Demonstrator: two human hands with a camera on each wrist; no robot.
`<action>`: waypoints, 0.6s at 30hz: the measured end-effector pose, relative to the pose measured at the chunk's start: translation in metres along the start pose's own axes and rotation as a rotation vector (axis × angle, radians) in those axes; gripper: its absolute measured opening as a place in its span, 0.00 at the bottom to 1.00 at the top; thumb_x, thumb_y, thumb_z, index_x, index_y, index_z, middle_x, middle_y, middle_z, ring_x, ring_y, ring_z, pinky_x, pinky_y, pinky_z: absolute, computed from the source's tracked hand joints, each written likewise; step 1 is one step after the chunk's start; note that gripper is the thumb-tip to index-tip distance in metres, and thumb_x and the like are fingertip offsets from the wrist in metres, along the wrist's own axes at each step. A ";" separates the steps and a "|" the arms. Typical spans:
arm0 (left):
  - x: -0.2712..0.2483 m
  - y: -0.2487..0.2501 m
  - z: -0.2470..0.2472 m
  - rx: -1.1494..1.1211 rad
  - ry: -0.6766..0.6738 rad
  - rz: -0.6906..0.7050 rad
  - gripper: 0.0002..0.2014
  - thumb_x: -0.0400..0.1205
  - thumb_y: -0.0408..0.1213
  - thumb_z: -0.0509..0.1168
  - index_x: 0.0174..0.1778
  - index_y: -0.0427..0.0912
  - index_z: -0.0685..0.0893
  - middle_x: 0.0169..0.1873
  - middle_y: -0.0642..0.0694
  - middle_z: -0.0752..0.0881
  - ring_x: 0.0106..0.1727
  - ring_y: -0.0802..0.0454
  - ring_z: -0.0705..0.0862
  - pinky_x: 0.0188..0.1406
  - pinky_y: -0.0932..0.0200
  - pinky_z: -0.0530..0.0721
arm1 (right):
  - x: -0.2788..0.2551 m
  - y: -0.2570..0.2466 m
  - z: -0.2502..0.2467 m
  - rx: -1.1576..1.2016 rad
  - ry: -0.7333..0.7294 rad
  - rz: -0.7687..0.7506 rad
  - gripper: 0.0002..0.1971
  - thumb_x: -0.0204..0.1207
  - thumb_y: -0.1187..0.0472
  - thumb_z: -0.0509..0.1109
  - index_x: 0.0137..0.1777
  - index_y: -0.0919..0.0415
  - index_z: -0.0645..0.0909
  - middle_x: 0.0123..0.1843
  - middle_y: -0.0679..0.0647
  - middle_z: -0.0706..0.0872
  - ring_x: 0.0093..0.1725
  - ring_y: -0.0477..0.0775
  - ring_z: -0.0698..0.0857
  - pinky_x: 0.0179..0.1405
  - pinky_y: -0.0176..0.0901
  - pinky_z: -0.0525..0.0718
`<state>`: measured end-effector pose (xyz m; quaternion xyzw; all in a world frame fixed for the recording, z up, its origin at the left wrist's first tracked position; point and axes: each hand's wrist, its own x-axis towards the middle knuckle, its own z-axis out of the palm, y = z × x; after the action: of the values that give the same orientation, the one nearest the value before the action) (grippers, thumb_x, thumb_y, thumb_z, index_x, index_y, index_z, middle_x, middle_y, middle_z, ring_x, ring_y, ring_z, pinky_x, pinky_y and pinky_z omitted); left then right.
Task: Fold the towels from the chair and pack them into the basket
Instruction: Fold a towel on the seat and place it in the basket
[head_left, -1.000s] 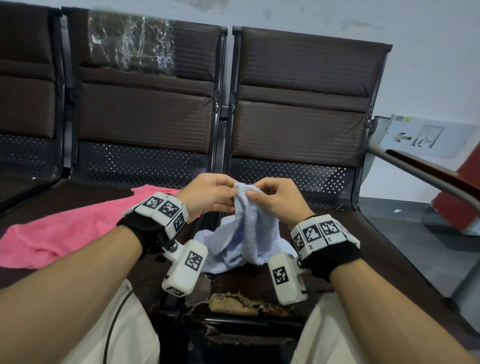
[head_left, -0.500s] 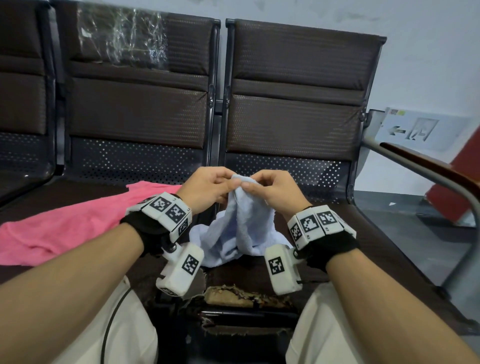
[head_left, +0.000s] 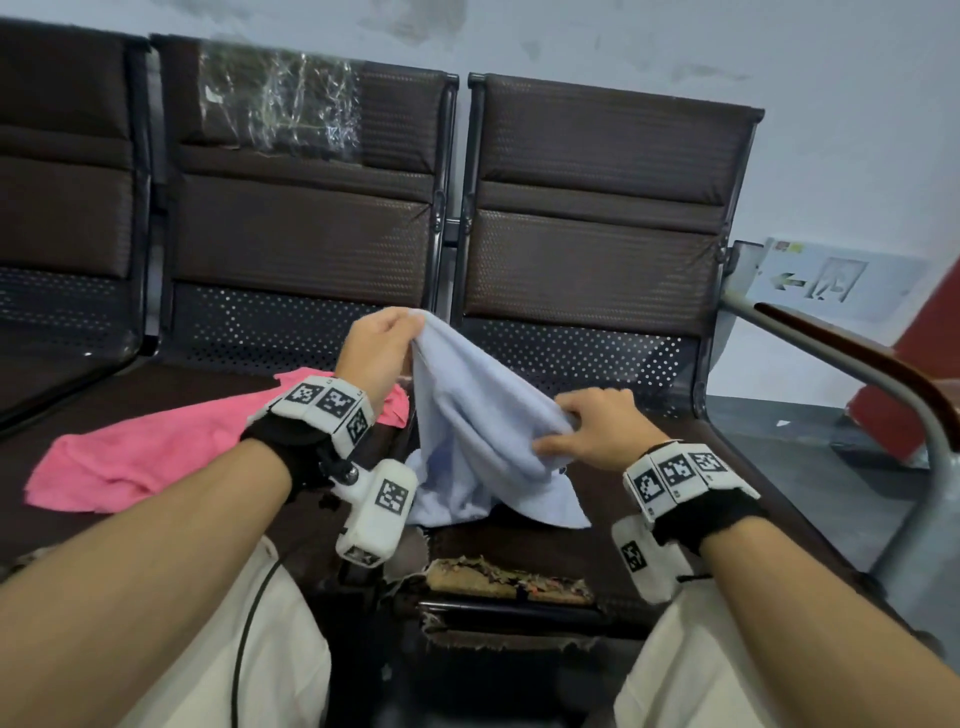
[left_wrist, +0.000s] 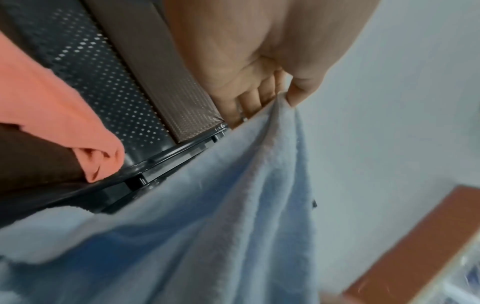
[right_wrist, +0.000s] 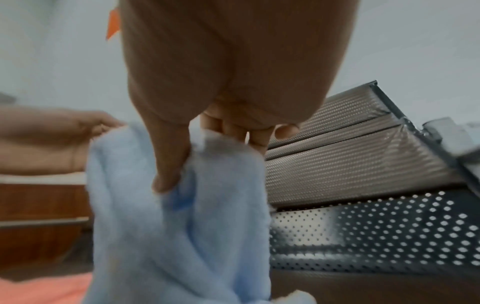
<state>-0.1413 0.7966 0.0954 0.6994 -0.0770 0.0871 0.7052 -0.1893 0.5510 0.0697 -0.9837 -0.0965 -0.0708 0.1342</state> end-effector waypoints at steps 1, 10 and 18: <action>0.002 0.002 -0.003 -0.048 0.038 -0.031 0.11 0.77 0.29 0.59 0.44 0.32 0.87 0.40 0.35 0.83 0.42 0.45 0.79 0.42 0.47 0.78 | -0.003 0.003 0.002 -0.108 -0.083 0.022 0.25 0.66 0.37 0.74 0.26 0.52 0.67 0.24 0.45 0.71 0.30 0.45 0.73 0.51 0.51 0.67; 0.006 -0.005 -0.026 -0.081 0.209 -0.218 0.13 0.80 0.32 0.54 0.28 0.42 0.73 0.28 0.47 0.73 0.33 0.48 0.71 0.33 0.56 0.69 | -0.027 0.020 0.003 -0.276 -0.300 0.229 0.15 0.80 0.39 0.60 0.54 0.49 0.75 0.48 0.48 0.83 0.57 0.55 0.81 0.64 0.57 0.63; 0.007 -0.013 -0.032 0.214 0.132 -0.113 0.15 0.84 0.34 0.51 0.44 0.30 0.80 0.47 0.28 0.81 0.49 0.42 0.79 0.56 0.45 0.77 | -0.024 0.027 -0.007 -0.110 -0.162 0.205 0.06 0.74 0.58 0.75 0.47 0.56 0.91 0.39 0.48 0.88 0.42 0.47 0.86 0.43 0.37 0.79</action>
<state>-0.1314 0.8283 0.0839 0.7667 0.0188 0.1006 0.6338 -0.2073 0.5195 0.0653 -0.9968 -0.0021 0.0175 0.0783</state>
